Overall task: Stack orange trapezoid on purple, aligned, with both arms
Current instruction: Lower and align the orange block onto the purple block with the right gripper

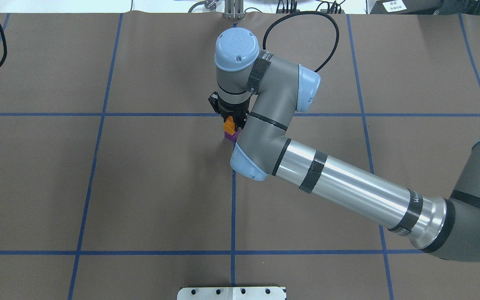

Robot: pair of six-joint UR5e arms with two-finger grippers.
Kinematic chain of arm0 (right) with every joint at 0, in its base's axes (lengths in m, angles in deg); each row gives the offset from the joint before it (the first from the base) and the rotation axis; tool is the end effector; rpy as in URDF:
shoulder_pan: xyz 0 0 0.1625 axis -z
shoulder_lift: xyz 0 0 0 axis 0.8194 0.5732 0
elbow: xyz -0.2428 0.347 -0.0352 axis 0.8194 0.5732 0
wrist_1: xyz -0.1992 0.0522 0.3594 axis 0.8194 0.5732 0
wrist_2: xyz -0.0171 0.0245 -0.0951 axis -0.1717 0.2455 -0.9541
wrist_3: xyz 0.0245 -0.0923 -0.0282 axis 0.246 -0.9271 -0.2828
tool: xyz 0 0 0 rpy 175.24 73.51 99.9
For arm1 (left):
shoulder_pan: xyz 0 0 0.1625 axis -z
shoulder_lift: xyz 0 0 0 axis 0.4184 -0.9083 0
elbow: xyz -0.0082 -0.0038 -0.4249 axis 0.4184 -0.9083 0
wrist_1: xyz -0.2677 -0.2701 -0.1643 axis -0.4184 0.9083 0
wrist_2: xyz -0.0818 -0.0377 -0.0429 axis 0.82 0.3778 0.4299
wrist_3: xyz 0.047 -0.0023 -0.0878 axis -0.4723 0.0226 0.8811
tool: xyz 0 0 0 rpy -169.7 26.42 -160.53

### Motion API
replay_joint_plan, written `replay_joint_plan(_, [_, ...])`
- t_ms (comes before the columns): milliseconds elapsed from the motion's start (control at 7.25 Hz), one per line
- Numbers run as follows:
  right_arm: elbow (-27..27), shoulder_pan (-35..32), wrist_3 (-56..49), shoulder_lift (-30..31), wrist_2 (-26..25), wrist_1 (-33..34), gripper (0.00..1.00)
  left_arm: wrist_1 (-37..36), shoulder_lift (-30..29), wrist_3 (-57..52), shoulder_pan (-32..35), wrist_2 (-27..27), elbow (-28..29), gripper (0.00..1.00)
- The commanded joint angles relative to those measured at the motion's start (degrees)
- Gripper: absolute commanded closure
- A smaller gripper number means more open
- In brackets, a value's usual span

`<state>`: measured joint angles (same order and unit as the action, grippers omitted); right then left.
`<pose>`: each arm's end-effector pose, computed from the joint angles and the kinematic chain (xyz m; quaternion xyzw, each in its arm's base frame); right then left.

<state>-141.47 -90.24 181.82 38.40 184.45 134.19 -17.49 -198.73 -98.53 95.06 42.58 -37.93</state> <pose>-0.6026 -0.5395 0.1662 -0.1091 -0.3807 0.2782 0.8751 0.1217 -0.5888 0.4150 0.1010 0.2628 0.3022 0.9107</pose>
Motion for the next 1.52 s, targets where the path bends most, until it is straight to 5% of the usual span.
replay_joint_plan(0, [0.09,0.23,-0.08,0.10,-0.07,0.03,1.00,0.00,0.00,0.09,-0.01,0.00,0.00,0.00])
replay_joint_plan(1379, [0.18,1.37,-2.01,0.27,-2.61,-1.20,1.00,-0.18,0.00,0.62,-0.10,0.00,0.00,0.00])
